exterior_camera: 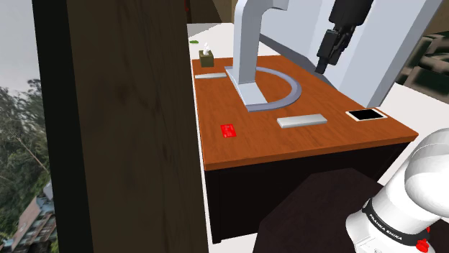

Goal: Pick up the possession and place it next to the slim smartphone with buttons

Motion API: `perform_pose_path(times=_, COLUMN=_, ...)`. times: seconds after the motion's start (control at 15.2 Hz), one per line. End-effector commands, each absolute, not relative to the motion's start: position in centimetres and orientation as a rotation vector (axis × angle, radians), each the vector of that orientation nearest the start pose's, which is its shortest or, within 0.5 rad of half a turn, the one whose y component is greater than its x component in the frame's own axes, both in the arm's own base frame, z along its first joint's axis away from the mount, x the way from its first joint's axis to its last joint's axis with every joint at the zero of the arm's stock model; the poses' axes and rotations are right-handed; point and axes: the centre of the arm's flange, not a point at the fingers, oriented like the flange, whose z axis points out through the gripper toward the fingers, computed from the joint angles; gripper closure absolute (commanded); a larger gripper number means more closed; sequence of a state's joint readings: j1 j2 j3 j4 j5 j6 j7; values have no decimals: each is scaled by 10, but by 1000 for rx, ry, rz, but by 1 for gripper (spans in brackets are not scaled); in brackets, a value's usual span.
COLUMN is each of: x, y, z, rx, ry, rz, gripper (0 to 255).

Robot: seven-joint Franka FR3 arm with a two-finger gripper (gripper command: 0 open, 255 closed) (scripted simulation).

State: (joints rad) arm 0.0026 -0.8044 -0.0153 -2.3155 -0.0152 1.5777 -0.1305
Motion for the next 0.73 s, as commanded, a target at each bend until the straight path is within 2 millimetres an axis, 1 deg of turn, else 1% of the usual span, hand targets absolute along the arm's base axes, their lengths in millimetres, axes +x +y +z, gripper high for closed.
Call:
perform_pose_path(times=0.0, x=303, y=-7, z=616, rx=-3143, ry=-191, rz=-104, gripper=0)
perform_pose_path(times=0.33, x=363, y=26, z=581, rx=-3122, ry=-30, rz=72, gripper=0)
perform_pose_path(times=0.66, x=422, y=54, z=541, rx=-3084, ry=128, rz=246, gripper=0)
